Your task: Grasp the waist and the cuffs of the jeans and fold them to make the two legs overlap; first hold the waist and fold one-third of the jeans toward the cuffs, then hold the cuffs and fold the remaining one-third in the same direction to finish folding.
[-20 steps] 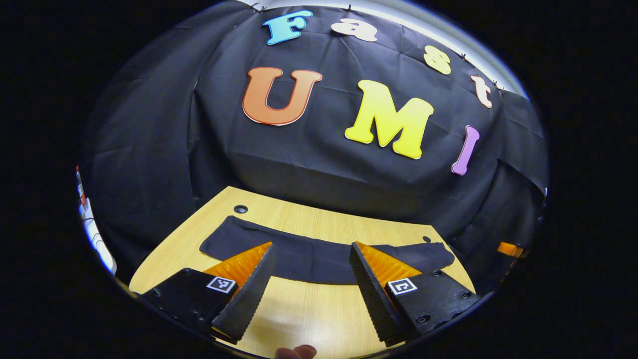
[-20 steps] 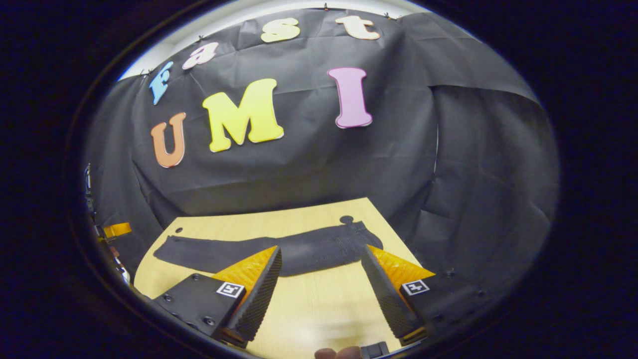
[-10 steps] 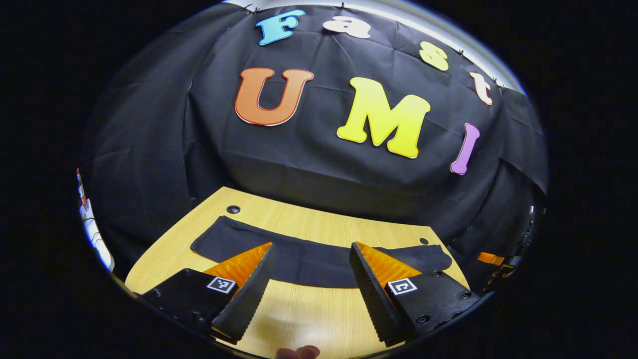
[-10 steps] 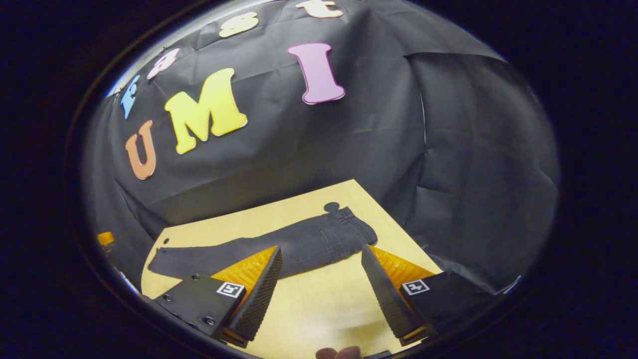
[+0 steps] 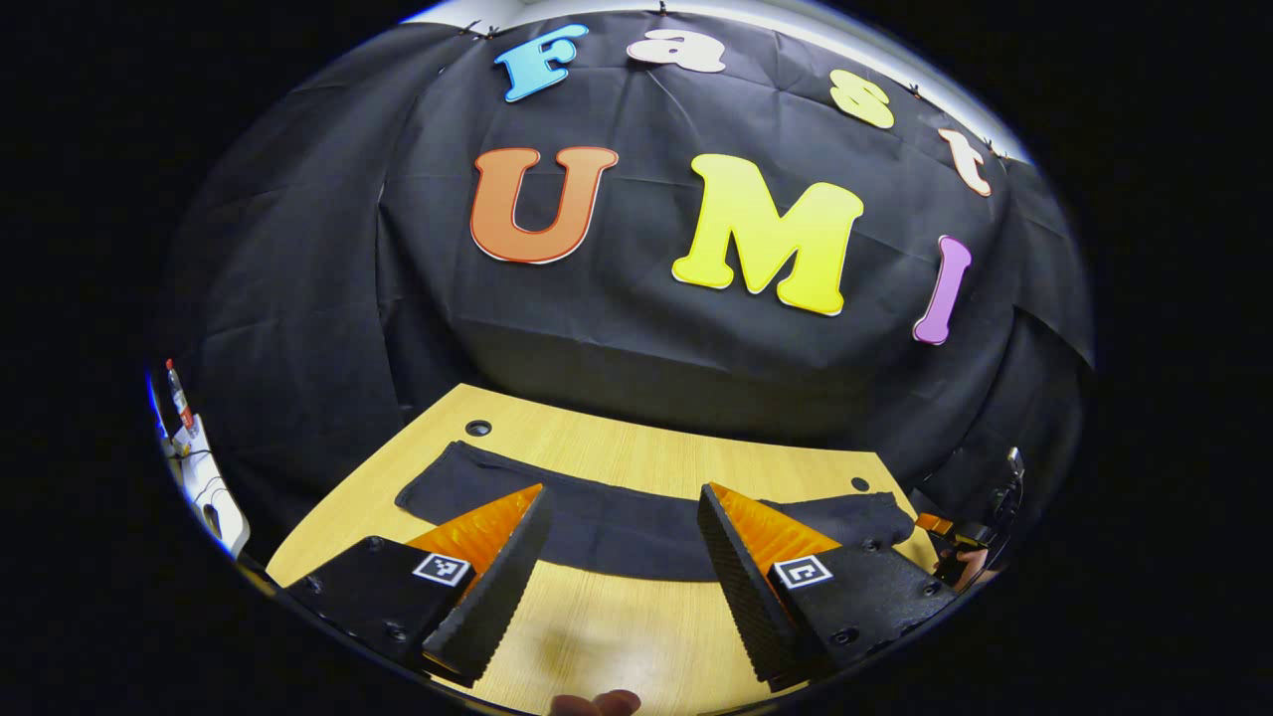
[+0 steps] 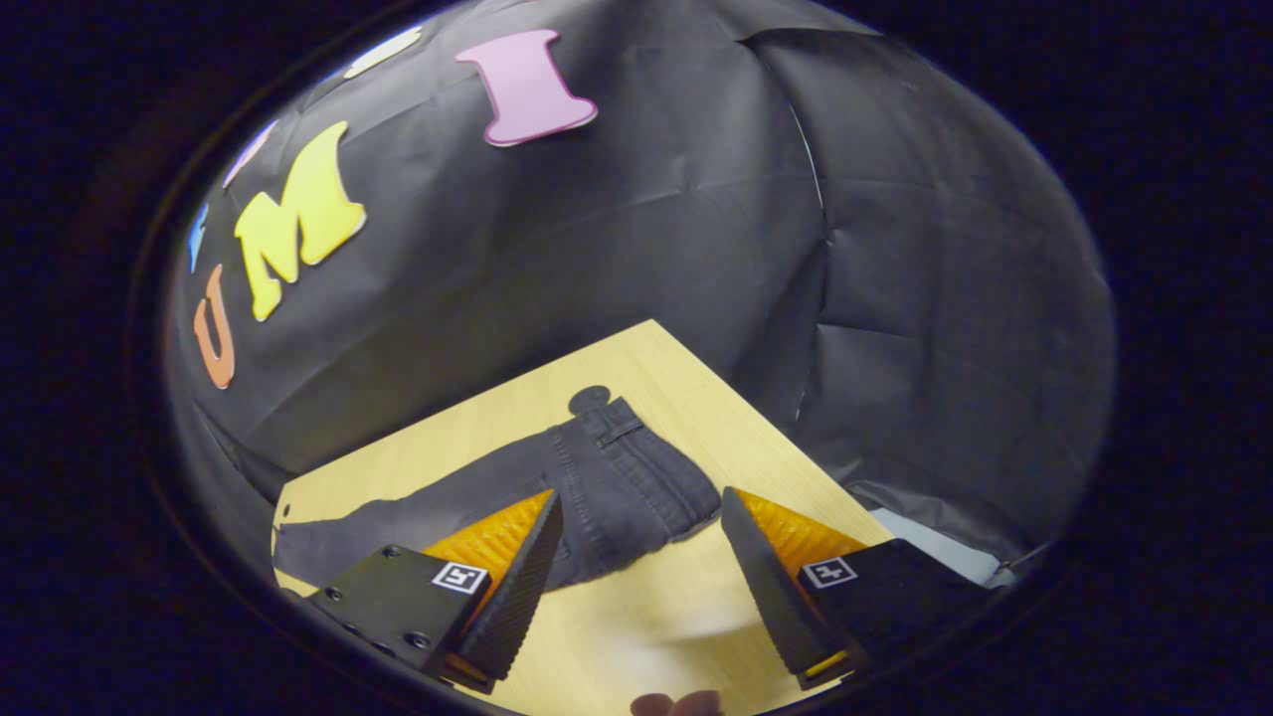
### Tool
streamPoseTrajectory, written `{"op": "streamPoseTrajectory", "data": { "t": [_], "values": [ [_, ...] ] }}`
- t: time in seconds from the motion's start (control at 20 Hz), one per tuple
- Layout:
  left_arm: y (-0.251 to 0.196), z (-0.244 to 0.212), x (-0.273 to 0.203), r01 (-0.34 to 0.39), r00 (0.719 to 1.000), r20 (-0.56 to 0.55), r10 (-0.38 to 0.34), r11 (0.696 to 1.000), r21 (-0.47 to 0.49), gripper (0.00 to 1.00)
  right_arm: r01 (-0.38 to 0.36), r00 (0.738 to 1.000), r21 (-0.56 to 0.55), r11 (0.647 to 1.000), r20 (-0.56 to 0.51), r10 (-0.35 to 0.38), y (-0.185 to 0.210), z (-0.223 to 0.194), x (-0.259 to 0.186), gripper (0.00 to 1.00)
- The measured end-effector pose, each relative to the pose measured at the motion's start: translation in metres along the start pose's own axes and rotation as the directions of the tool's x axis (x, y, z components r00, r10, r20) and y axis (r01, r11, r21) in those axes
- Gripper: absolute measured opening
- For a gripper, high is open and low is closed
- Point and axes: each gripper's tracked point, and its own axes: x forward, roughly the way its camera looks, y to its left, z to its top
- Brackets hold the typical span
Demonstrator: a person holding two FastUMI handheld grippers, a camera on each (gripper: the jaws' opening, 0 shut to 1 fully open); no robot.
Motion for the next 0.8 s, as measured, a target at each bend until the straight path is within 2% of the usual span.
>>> {"op": "streamPoseTrajectory", "data": {
  "t": [0.2,0.35,0.4,0.45,0.5,0.55,0.6,0.65,0.7,0.75,0.8],
  "values": [
    [0.004,-0.003,0.003,-0.024,1.0,-0.019,0.024,1.0,-0.011,0.95,0.032,0.999,-0.026,0.999,-0.028,-0.033,-0.015,-0.005,0.034,0.99],
    [0.01,-0.009,0.009,-0.037,0.999,-0.042,0.035,0.998,-0.042,0.95,0.027,0.998,-0.006,1.0,-0.061,-0.028,-0.018,-0.016,0.052,0.99],
    [0.013,-0.011,0.011,-0.044,0.998,-0.047,0.042,0.998,-0.054,0.95,0.025,0.996,0.0,1.0,-0.087,-0.024,-0.018,-0.023,0.055,0.93],
    [0.015,-0.011,0.013,-0.047,0.998,-0.052,0.043,0.997,-0.066,0.95,0.02,0.998,-0.017,1.0,-0.065,-0.021,-0.016,-0.018,0.057,0.93],
    [0.018,-0.012,0.015,-0.051,0.997,-0.059,0.047,0.996,-0.074,0.95,0.019,0.996,-0.051,0.999,-0.089,-0.023,-0.014,-0.025,0.056,0.92],
    [0.021,-0.013,0.016,-0.052,0.997,-0.062,0.047,0.995,-0.082,0.95,0.023,0.997,-0.09,0.996,-0.077,-0.03,-0.012,-0.023,0.057,0.97],
    [0.023,-0.013,0.018,-0.054,0.997,-0.064,0.048,0.994,-0.091,0.95,0.021,0.995,-0.124,0.992,-0.091,-0.033,-0.011,-0.027,0.057,0.88],
    [0.025,-0.014,0.019,-0.055,0.997,-0.065,0.049,0.994,-0.099,0.95,0.026,0.995,-0.148,0.989,-0.087,-0.039,-0.01,-0.028,0.055,0.95],
    [0.028,-0.014,0.02,-0.057,0.996,-0.068,0.05,0.992,-0.109,0.95,0.03,0.995,-0.157,0.987,-0.092,-0.045,-0.01,-0.03,0.059,0.82],
    [0.031,-0.015,0.021,-0.058,0.996,-0.069,0.05,0.991,-0.119,0.95,-0.006,0.995,-0.141,0.99,-0.102,-0.008,0.0,-0.03,0.055,0.86],
    [0.033,-0.015,0.021,-0.058,0.996,-0.069,0.049,0.99,-0.131,0.95,0.004,0.995,-0.133,0.991,-0.094,-0.016,-0.001,-0.029,0.052,0.72]
  ]
}}
